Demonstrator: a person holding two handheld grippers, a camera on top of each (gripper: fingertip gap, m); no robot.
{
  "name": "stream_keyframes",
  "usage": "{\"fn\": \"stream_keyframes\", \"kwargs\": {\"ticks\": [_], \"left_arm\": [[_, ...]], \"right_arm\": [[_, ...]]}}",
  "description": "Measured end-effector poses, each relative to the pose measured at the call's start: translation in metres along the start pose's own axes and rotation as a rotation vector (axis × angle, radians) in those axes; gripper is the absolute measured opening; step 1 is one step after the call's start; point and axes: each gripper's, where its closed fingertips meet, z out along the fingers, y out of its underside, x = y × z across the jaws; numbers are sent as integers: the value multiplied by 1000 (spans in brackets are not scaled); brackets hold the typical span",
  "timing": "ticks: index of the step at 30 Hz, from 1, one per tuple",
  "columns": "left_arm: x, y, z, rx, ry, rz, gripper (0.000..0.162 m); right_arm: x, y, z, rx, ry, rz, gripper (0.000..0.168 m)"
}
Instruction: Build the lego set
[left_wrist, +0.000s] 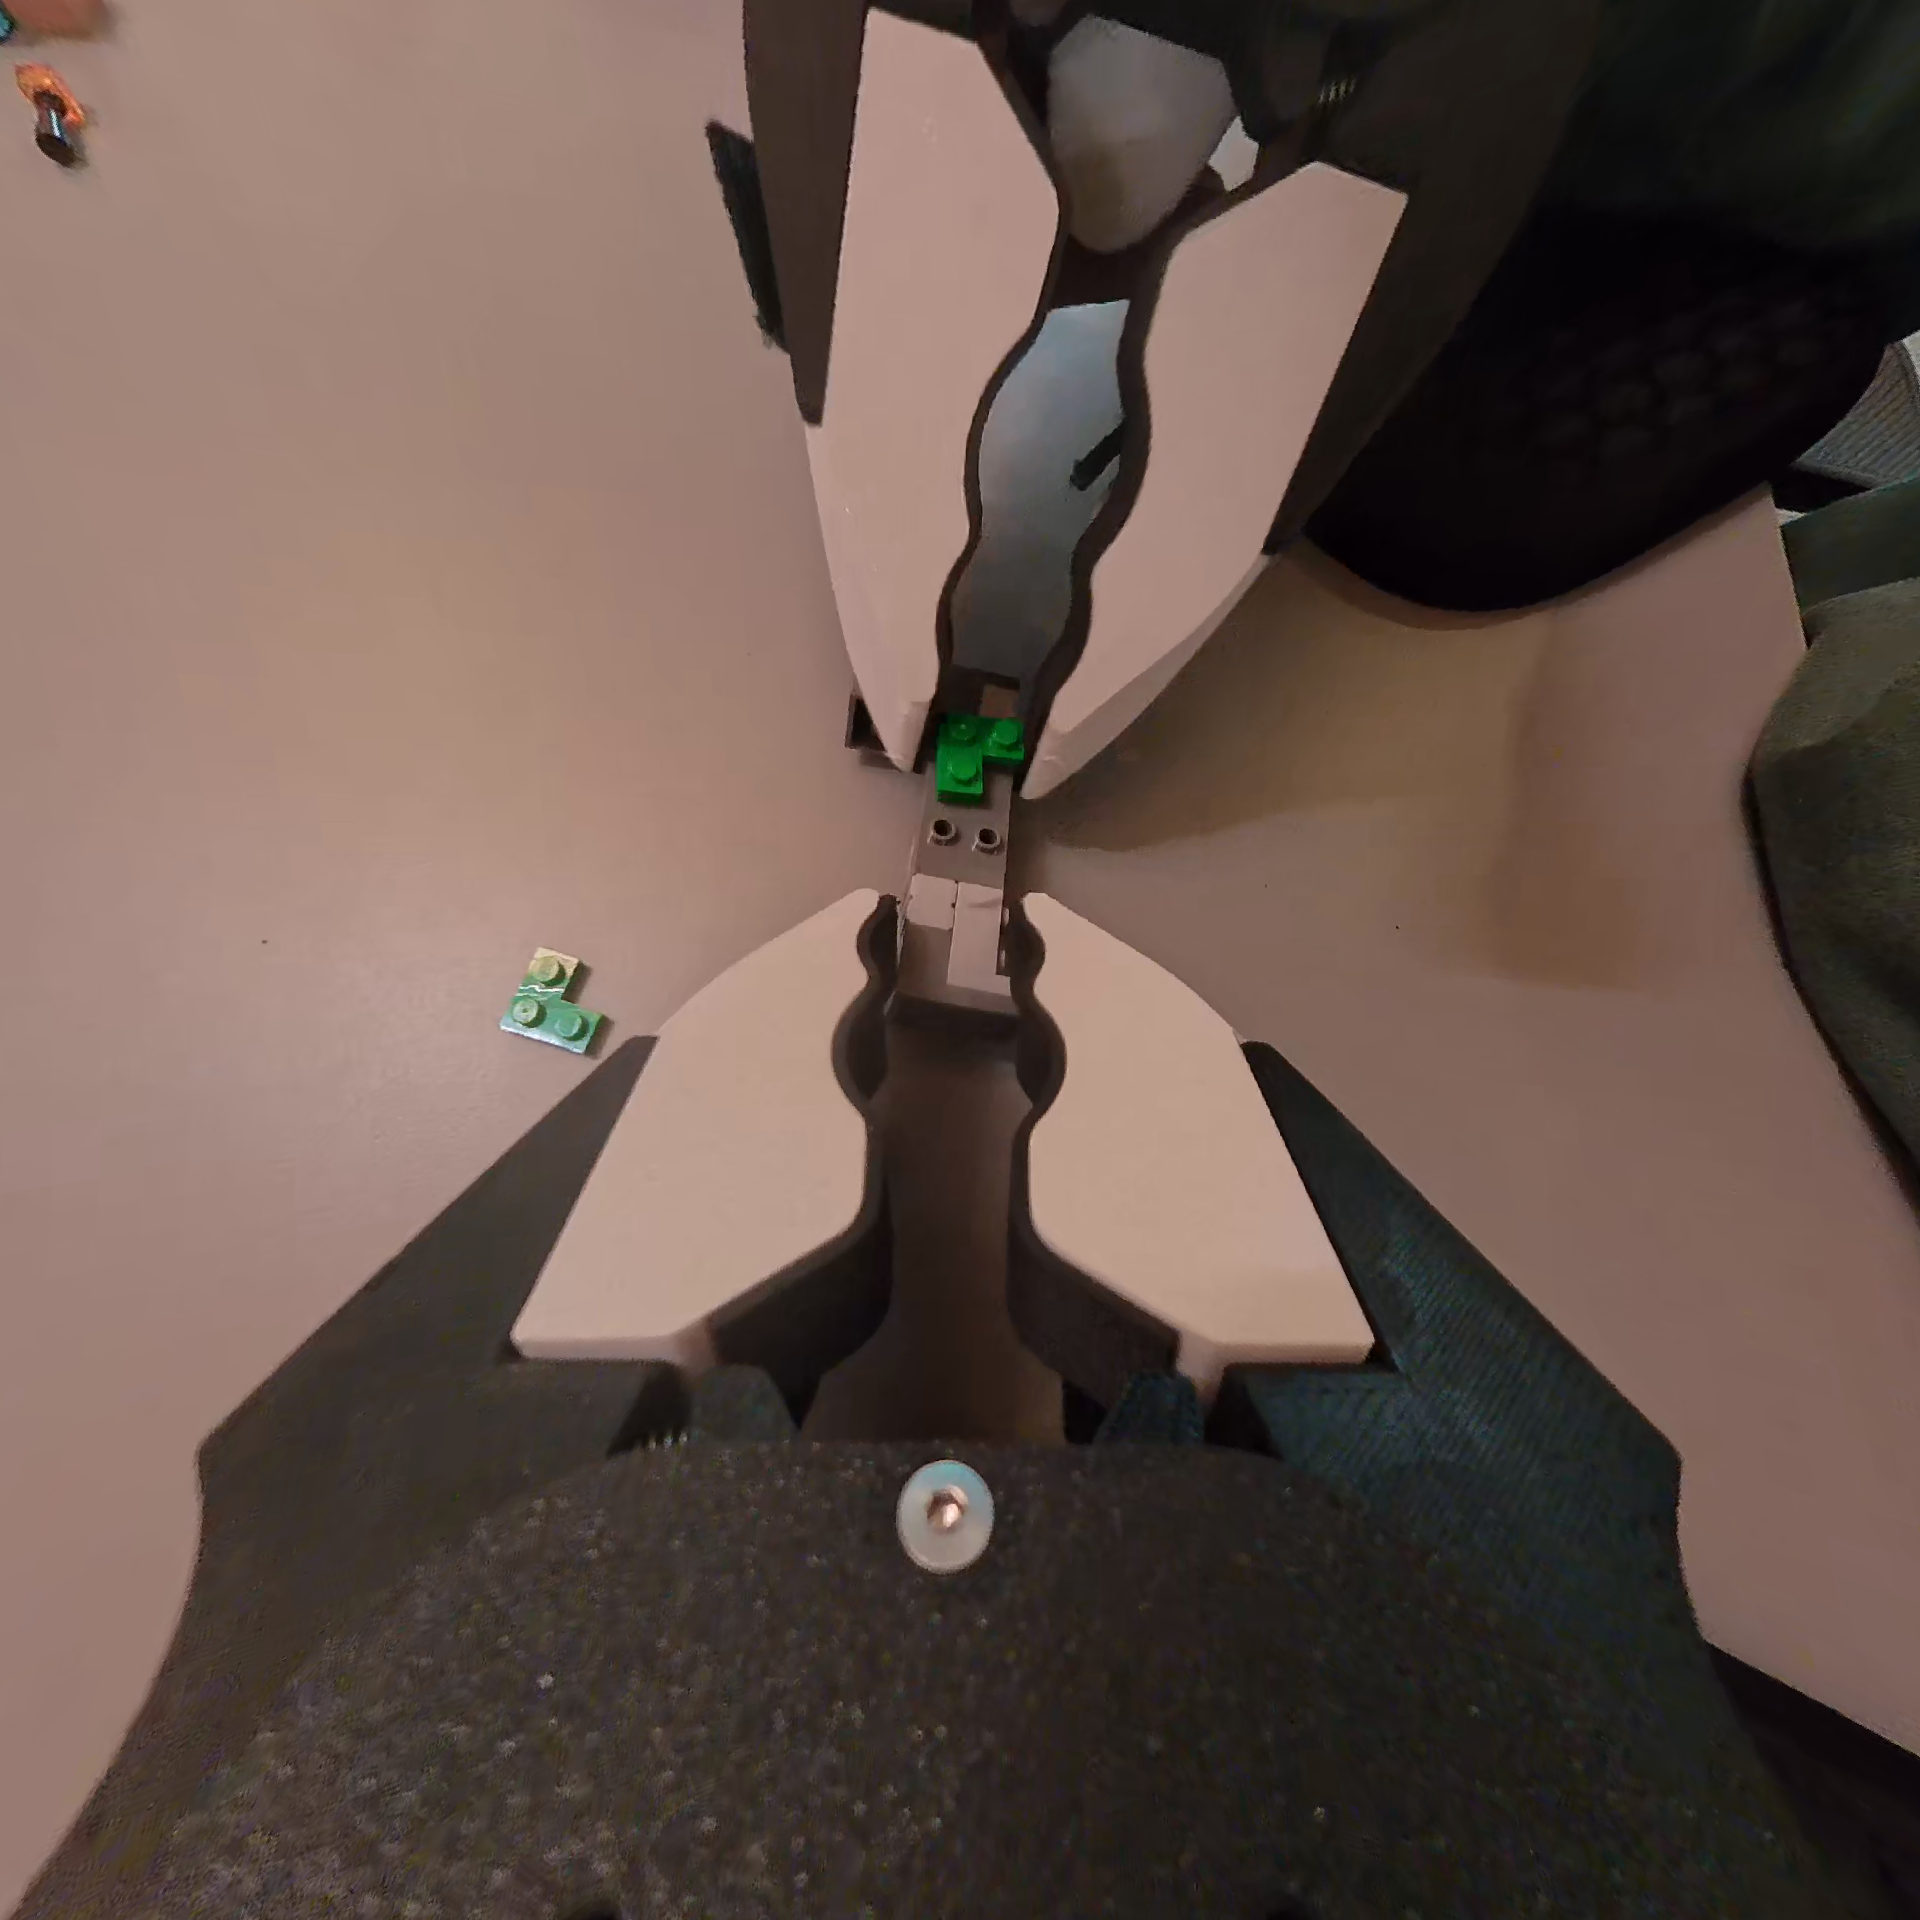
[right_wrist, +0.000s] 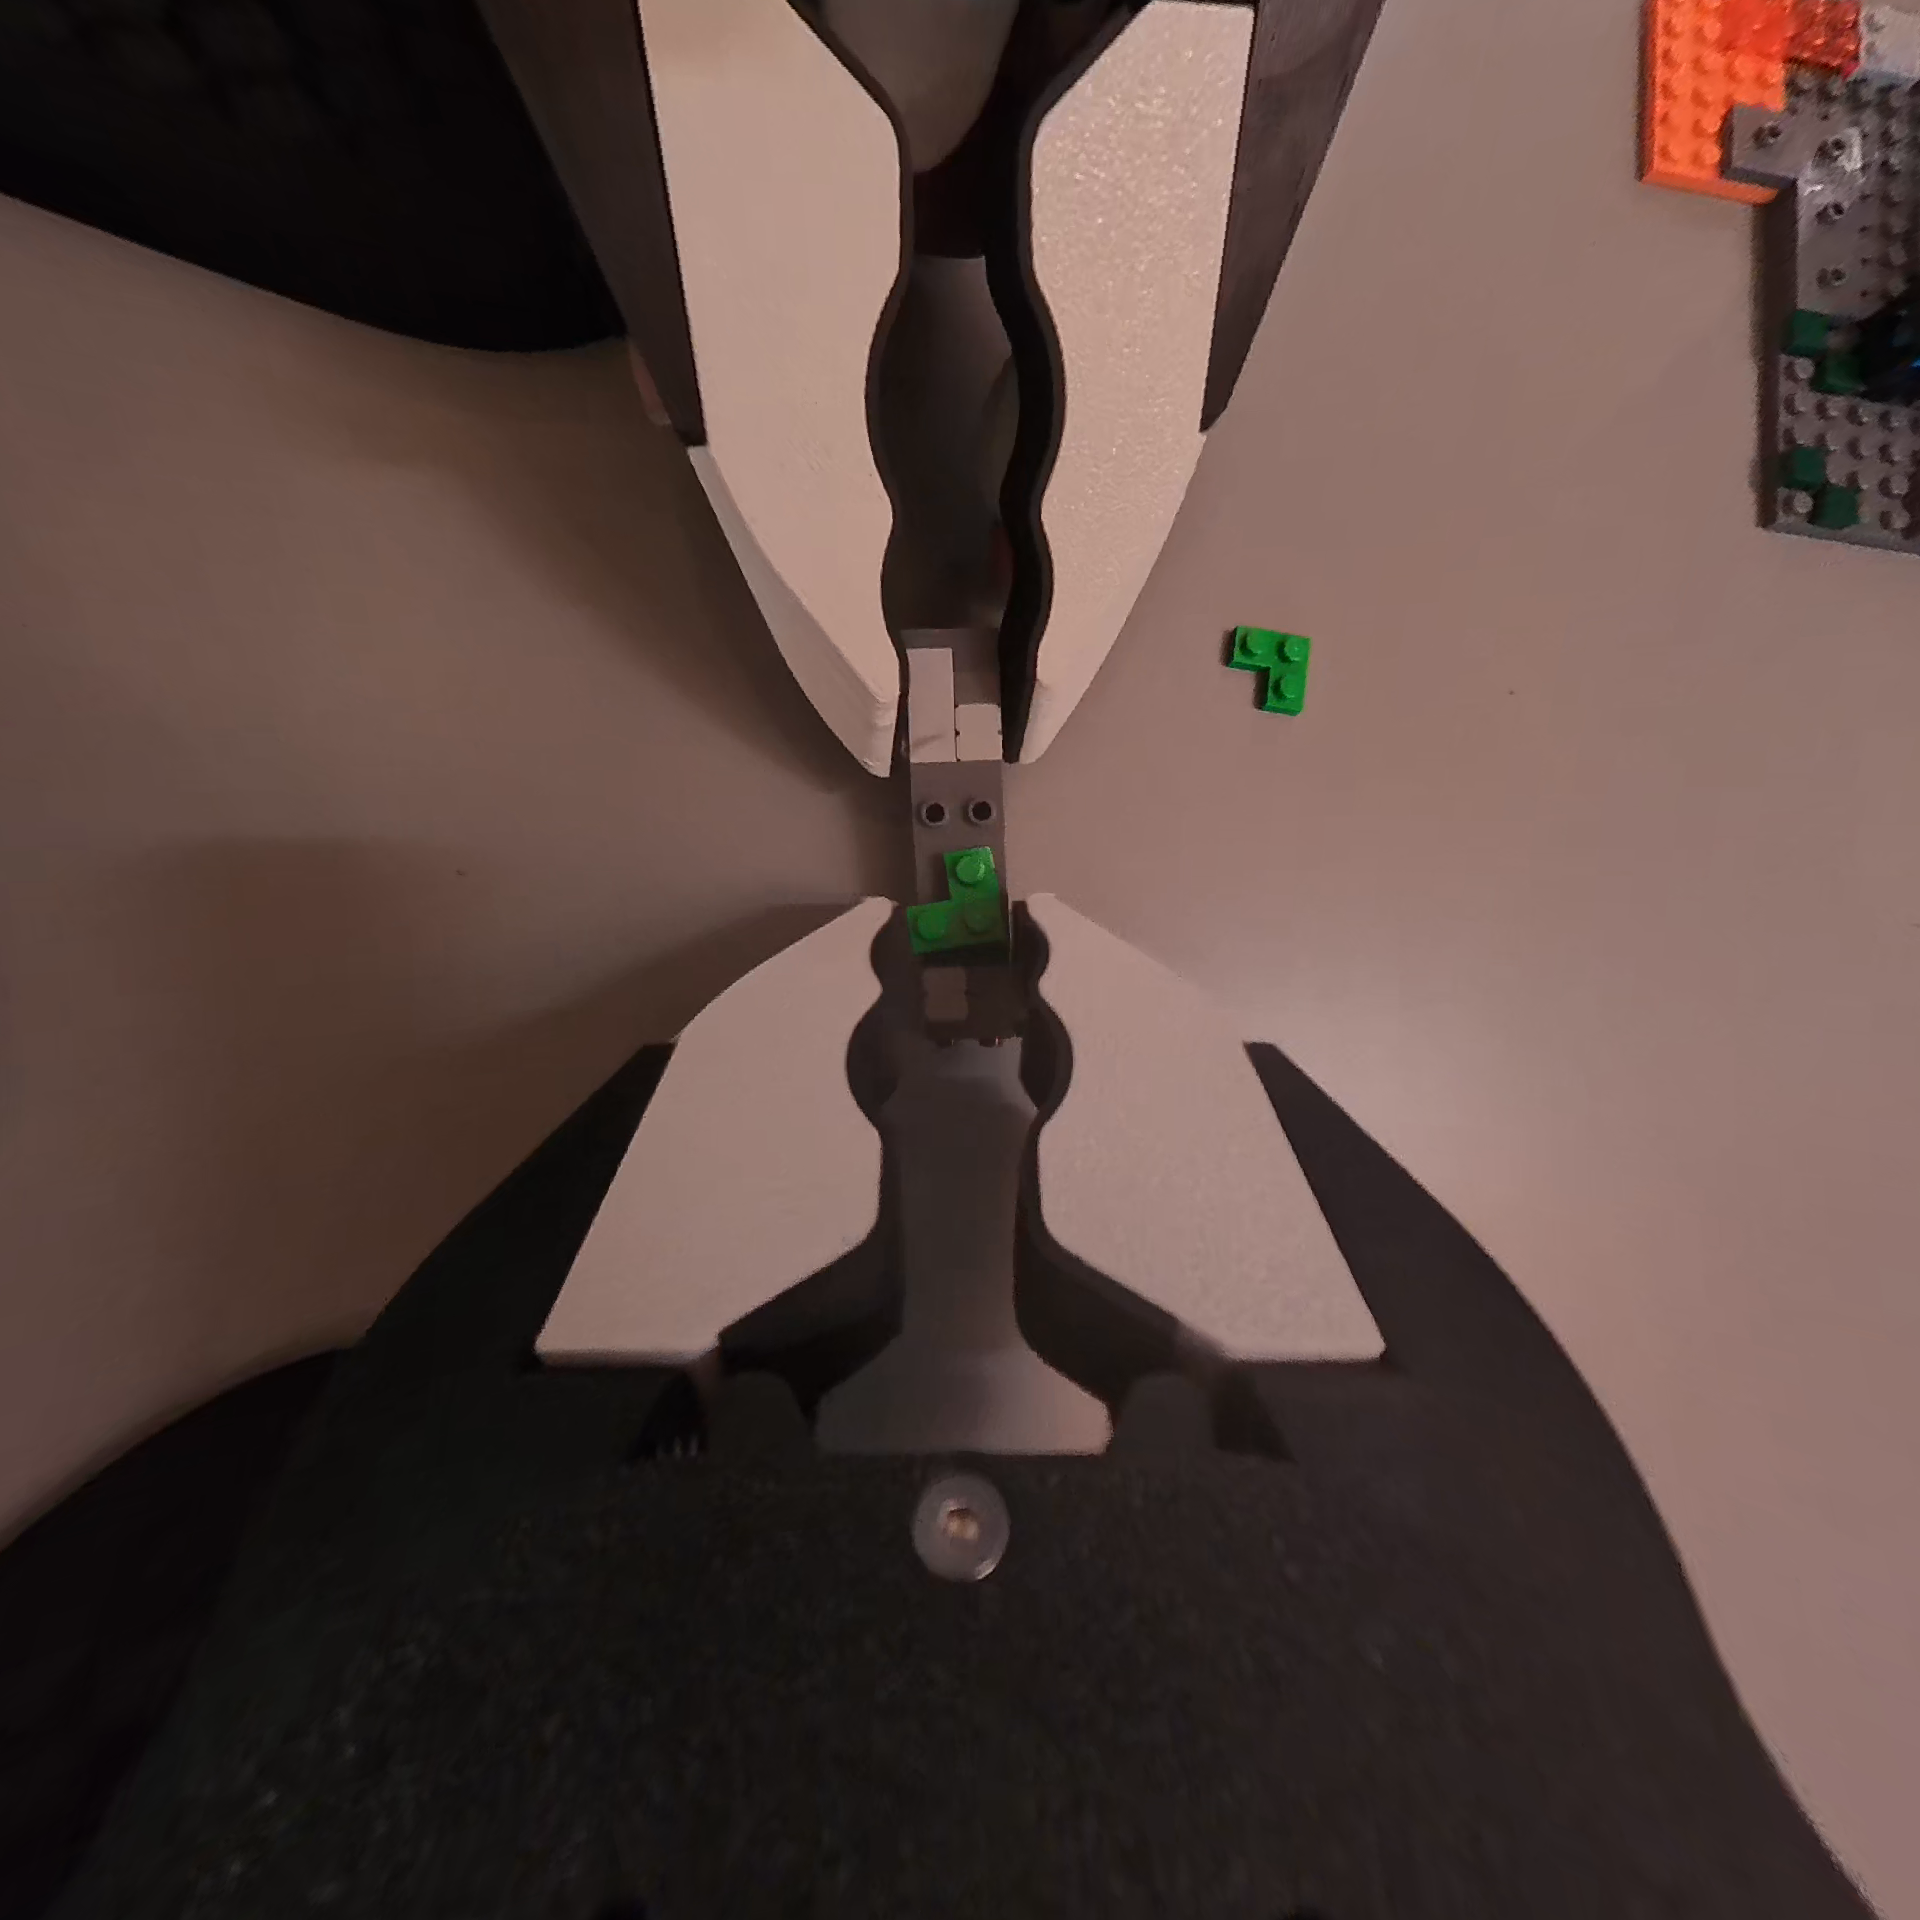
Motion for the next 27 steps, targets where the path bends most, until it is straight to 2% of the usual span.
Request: {"fn": "stream_keyframes", "kwargs": {"ticks": [11,17,27], "left_arm": [[2,7,-2,-25,0,70,35],[1,9,-1,-39,-11,86,27],[1,3,-2,25,-8,66,27]], "right_arm": [[1,1,0,14,-25,30,17],[1,1,0,20,-36,42,17],[1,1,-1,37,-48,67,18]]}}
